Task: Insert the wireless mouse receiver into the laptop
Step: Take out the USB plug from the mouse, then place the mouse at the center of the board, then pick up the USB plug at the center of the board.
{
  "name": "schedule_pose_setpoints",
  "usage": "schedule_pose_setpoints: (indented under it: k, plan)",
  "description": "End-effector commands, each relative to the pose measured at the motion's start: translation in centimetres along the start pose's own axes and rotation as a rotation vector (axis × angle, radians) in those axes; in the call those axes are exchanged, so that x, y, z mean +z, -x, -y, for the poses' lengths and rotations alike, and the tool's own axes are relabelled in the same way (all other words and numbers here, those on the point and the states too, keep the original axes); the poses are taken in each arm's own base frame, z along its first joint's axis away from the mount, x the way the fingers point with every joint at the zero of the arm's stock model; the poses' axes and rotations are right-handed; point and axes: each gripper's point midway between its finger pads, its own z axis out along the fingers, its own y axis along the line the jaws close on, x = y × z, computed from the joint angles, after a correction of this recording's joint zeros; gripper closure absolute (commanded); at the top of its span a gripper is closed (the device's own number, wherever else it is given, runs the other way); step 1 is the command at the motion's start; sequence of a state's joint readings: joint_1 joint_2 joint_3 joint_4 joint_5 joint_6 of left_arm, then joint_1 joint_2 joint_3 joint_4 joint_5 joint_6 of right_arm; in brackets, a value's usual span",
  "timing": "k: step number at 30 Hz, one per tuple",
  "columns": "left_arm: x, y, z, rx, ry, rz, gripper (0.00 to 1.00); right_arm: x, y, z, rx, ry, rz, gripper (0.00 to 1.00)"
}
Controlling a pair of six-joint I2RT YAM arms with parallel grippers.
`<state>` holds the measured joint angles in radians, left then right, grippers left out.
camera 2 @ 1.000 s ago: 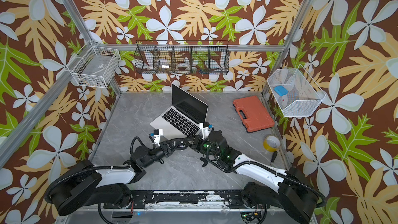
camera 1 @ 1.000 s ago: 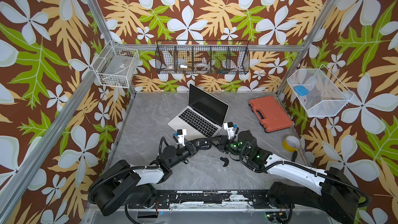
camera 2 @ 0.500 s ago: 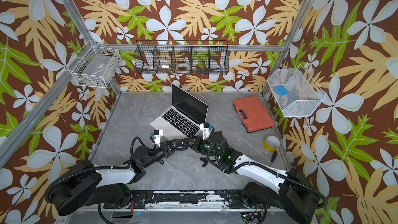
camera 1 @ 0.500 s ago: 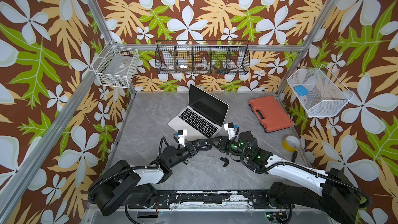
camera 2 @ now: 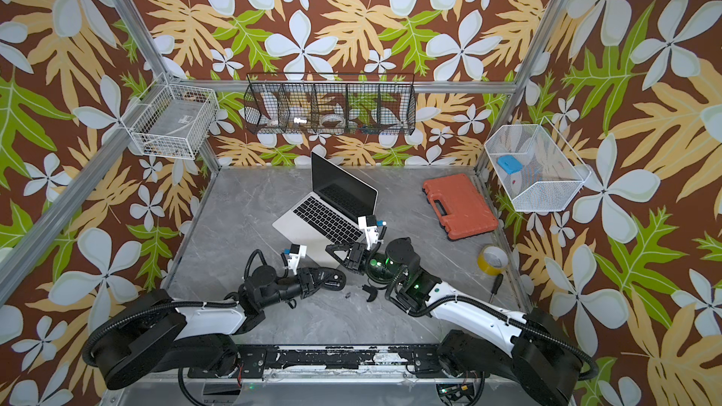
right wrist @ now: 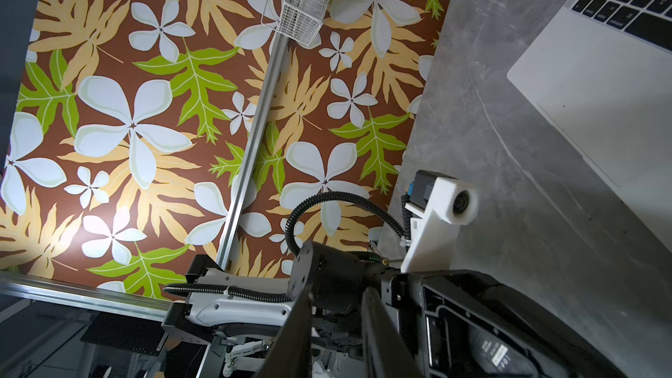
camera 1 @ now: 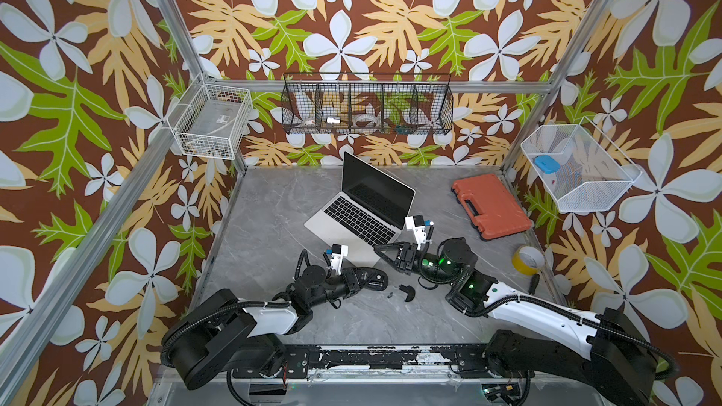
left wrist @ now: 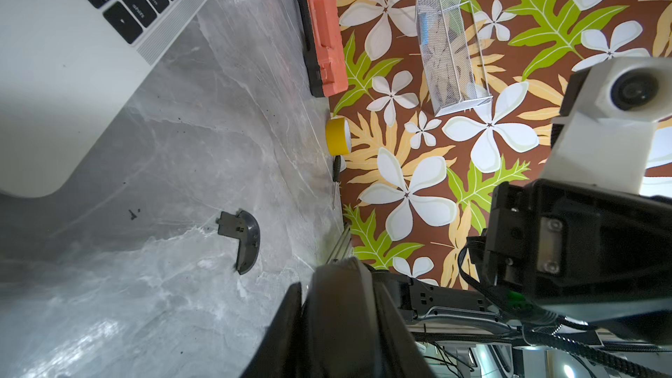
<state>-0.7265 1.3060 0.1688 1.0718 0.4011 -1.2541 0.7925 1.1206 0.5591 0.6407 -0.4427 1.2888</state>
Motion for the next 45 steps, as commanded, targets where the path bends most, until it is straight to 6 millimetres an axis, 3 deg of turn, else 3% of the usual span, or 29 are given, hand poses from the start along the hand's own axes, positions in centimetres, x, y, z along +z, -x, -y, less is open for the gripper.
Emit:
schedule_pose_setpoints:
  k: [1, 5, 11, 13, 16, 18, 22, 26, 27, 29, 34, 39, 45]
  plan:
    - [-0.1, -0.2, 0.3, 0.011, -0.014, -0.011, 1.0, -0.4, 0.4, 1.1, -0.049, -0.078, 0.015, 0.71]
    - [-0.2, -0.4, -1.3, 0.034, 0.042, -0.029, 1.0, -2.2, 0.9, 5.1, -0.121, -0.309, 0.029, 0.63]
    - [-1.1, -2.3, -6.9, 0.088, 0.266, -0.135, 1.0, -7.0, 0.7, 12.7, -0.277, -0.801, -0.077, 0.58]
    - [-1.9, -3.2, -8.7, 0.084, 0.338, -0.17, 1.0, -8.0, 0.1, 14.4, -0.283, -0.927, -0.158, 0.58]
    - [-3.1, -3.8, -11.1, 0.099, 0.448, -0.197, 1.0, -8.0, -1.9, 15.6, -0.334, -1.037, -0.28, 0.58]
    - [-3.8, -3.9, -12.2, 0.123, 0.516, -0.211, 0.88, -7.5, -4.0, 16.2, -0.367, -1.077, -0.375, 0.58]
    - [-4.6, -3.2, -13.3, 0.16, 0.596, -0.198, 0.51, -8.0, -8.2, 17.6, -0.408, -1.182, -0.522, 0.57]
    - [-4.9, -1.8, -13.0, 0.19, 0.614, -0.15, 0.34, -7.0, -12.7, 17.2, -0.285, -1.131, -0.554, 0.52]
    - [-5.0, -1.3, -12.8, 0.204, 0.62, -0.132, 0.21, -6.5, -14.1, 17.0, -0.244, -1.102, -0.554, 0.51]
    - [-5.3, -0.2, -12.2, 0.238, 0.63, -0.088, 0.14, -6.0, -16.0, 16.8, -0.187, -1.079, -0.542, 0.47]
    - [-6.9, 3.7, -9.8, 0.306, 0.622, 0.06, 0.1, -7.2, -17.4, 18.0, -0.109, -1.167, -0.499, 0.45]
    - [-8.7, 7.4, -6.2, 0.368, 0.584, 0.154, 0.09, -7.0, -17.9, 18.8, -0.068, -1.194, -0.49, 0.46]
    - [-10.1, 9.6, -4.1, 0.423, 0.582, 0.182, 0.08, -6.7, -18.1, 19.6, -0.088, -1.24, -0.515, 0.48]
